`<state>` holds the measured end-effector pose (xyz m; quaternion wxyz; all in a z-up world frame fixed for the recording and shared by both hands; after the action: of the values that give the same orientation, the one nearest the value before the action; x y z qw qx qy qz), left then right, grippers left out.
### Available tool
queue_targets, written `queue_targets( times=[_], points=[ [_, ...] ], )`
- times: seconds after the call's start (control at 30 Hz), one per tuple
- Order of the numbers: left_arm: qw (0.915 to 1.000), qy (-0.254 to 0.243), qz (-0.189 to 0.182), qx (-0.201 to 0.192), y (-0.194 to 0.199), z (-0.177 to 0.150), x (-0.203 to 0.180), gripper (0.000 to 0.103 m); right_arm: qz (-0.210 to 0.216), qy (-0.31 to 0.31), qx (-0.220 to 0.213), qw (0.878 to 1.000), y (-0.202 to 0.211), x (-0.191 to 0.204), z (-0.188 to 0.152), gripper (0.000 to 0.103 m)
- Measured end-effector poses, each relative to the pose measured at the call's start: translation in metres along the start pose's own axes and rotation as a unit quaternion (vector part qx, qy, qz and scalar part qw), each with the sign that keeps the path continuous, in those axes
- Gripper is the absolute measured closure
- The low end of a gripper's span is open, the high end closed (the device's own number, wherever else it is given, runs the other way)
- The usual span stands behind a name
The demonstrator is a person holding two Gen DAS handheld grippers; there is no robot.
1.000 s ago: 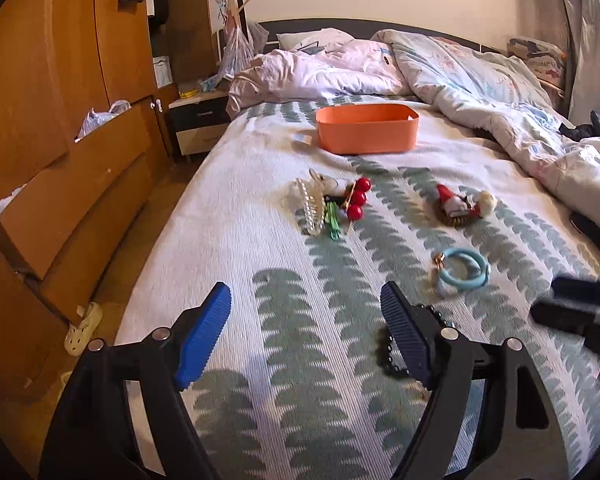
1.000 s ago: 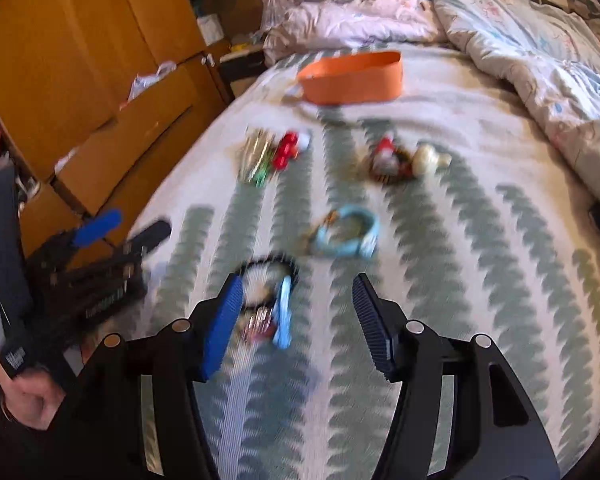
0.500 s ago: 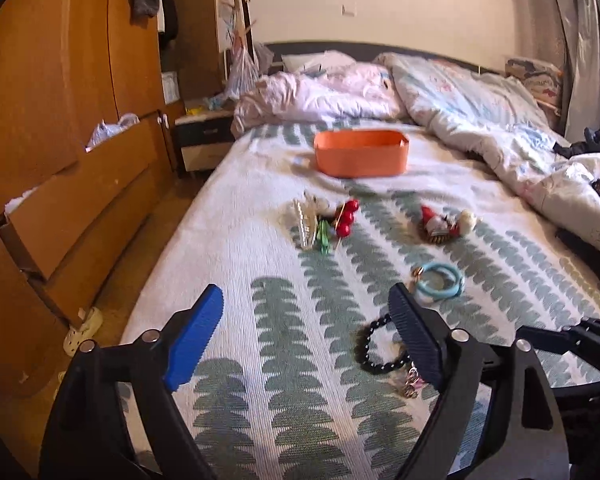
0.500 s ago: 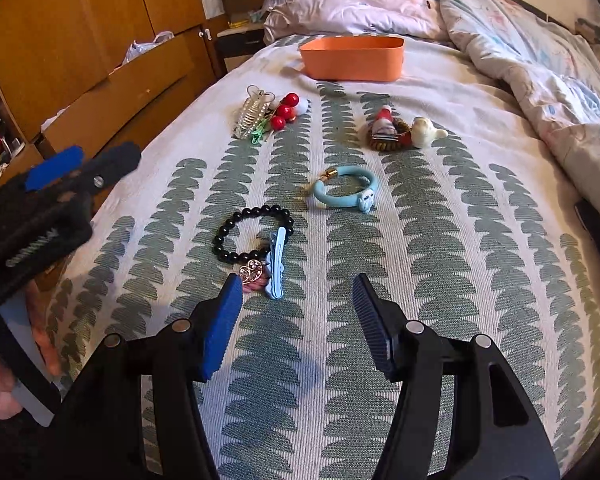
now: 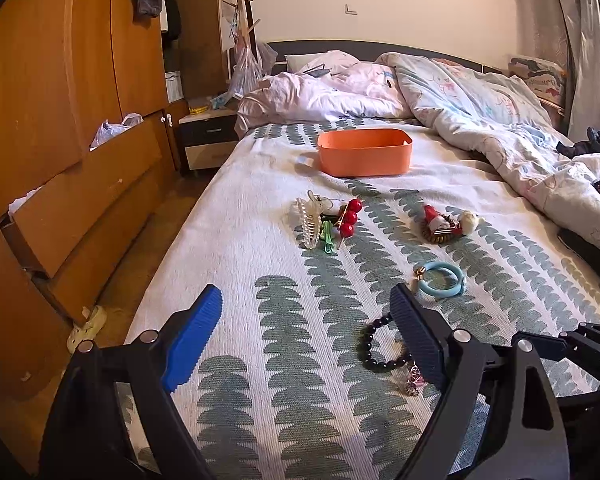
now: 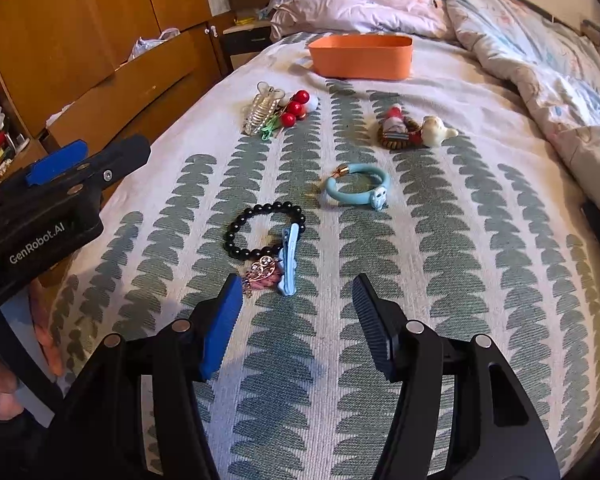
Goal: Organize jewelry
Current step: 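Move both open tools back over the black bead bracelet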
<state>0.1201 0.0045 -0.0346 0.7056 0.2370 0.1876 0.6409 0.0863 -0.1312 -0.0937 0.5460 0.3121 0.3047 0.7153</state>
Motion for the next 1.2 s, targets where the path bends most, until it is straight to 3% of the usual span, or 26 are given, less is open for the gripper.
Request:
queue_targets(
  times=[0.3, 0.43, 0.67, 0.9, 1.2],
  points=[
    [0.9999, 0.0, -0.005, 0.013, -0.007, -0.005, -0.002, 0.018, 0.003, -0.01, 0.004, 1.0, -0.002, -0.004, 0.0, 0.04],
    [0.9999, 0.006, 0.004, 0.009, -0.008, -0.003, 0.002, 0.007, -0.018, -0.016, -0.005, 1.0, 0.0, -0.012, 0.002, 0.026],
    [0.9998, 0.002, -0.007, 0.02, -0.011, -0.007, -0.002, 0.006, -0.043, -0.024, -0.009, 0.999, 0.002, -0.021, 0.005, 0.003],
    [0.9996, -0.01, 0.024, -0.01, -0.002, 0.001, 0.001, 0.005, -0.075, -0.019, -0.001, 0.997, -0.002, -0.025, 0.003, 0.003],
    [0.9997, -0.015, 0.019, -0.005, -0.002, -0.001, -0.002, 0.005, -0.076, -0.016, -0.006, 0.997, 0.0, -0.024, 0.004, 0.003]
  ],
)
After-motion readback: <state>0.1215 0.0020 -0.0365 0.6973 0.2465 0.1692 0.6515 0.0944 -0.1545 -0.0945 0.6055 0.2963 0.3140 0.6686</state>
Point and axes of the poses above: each gripper's, at about its wrist camera, not at the fingertips, and y roughly against the way its jaws point, x to its left, z to its top, the point moved 8 cm from there along -y, roughly the way its jaws point, and after that the axes turned 1 degree about y, right-handed, at the moved point
